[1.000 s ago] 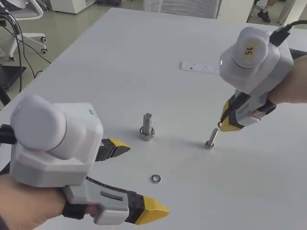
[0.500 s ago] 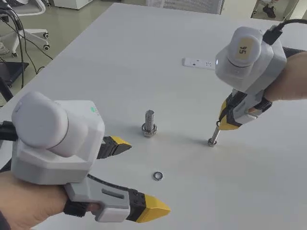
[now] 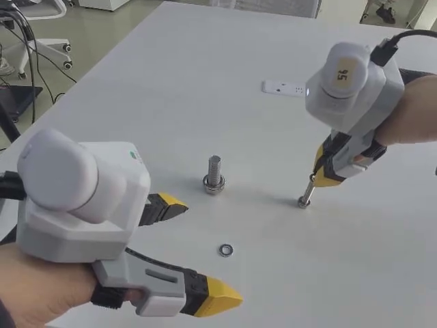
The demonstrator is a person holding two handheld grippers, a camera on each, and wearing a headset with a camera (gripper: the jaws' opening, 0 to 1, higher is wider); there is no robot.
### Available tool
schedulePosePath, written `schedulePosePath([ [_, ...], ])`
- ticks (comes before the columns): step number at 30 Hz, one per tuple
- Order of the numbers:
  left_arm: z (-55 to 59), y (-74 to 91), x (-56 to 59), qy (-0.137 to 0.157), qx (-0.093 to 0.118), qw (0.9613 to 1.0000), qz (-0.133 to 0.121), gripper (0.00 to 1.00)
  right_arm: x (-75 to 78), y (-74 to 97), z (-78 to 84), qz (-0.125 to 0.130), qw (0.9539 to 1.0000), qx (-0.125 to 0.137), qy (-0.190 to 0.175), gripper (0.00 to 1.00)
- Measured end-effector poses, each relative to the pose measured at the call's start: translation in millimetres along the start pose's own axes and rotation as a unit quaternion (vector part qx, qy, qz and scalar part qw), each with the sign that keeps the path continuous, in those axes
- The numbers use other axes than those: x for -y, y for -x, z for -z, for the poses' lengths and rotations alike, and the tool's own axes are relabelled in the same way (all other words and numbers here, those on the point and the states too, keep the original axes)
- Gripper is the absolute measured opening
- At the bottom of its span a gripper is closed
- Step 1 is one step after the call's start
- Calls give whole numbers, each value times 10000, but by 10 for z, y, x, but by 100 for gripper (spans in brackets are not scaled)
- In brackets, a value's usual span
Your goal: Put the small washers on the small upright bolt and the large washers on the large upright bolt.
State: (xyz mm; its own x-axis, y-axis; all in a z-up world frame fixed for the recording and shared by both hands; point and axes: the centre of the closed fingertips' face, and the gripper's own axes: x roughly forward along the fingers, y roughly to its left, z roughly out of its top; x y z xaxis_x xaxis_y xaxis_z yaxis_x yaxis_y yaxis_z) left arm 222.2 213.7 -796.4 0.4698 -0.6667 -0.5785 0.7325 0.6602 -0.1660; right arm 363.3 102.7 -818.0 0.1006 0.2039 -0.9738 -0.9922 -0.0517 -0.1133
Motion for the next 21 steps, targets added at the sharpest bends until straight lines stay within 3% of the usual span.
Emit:
schedulePosePath([
  [21, 1, 1, -3, 0, -13, 10000, 22, 80, -40, -200, -3, -169, 9997, -186, 38, 14],
])
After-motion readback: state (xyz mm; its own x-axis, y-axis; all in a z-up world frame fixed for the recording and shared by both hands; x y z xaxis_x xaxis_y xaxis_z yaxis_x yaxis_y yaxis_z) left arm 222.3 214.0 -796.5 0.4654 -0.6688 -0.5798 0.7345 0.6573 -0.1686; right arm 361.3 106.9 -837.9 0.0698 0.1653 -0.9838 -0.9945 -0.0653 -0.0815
